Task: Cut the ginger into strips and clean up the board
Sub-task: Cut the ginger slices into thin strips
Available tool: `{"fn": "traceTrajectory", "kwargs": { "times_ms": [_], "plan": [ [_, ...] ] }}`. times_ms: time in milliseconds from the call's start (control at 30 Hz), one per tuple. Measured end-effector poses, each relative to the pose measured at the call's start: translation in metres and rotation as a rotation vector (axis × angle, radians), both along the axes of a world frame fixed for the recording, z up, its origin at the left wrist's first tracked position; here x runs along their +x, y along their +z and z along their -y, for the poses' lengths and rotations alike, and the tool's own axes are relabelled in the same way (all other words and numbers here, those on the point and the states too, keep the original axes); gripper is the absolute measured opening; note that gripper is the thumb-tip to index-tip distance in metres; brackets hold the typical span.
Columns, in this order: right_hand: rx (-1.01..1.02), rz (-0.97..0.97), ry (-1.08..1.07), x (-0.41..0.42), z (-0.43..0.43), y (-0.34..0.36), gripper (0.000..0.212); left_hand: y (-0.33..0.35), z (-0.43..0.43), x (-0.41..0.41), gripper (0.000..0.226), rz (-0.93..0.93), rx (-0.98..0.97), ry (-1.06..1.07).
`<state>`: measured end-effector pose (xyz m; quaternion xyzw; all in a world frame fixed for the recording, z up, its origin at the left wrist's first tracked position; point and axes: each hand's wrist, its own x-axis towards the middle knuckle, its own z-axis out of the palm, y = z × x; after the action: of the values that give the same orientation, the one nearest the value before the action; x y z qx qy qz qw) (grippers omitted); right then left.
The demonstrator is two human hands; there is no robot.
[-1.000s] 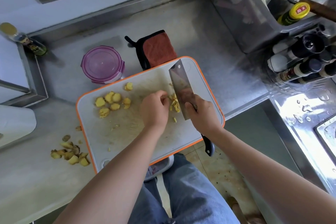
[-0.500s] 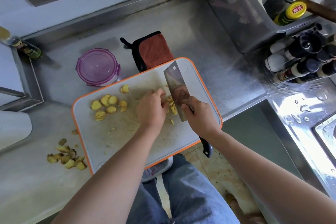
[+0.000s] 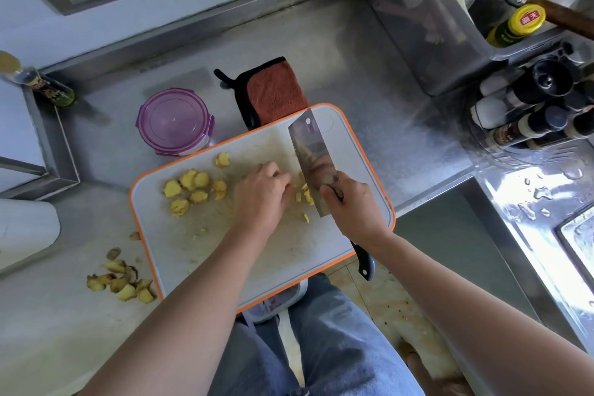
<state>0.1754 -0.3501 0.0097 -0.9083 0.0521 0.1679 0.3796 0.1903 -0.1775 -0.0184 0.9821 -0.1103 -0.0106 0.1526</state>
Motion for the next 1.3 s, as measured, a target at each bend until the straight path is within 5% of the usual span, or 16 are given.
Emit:
{"fn": "traceTrajectory", "kwargs": {
  "times_ms": [200, 467, 633, 1300],
  "plan": [
    [0.031, 0.021, 0.149, 0.0, -0.02, 0.0, 0.014, -0.011, -0.041, -0.017, 0.015, 0.101, 0.0, -0.196],
    [-0.063, 0.026, 0.205, -0.01, -0.033, -0.002, 0.032, -0.007, -0.028, -0.034, 0.009, -0.049, -0.261, 0.346],
    [-0.087, 0.031, 0.202, -0.016, -0.037, -0.002, 0.022, -0.005, -0.016, -0.043, 0.008, -0.229, -0.447, 0.585],
    [-0.214, 0.052, 0.291, -0.019, -0.048, -0.002, 0.016, 0.004, -0.005, -0.033, 0.005, -0.414, -0.535, 0.777]
  ]
}}
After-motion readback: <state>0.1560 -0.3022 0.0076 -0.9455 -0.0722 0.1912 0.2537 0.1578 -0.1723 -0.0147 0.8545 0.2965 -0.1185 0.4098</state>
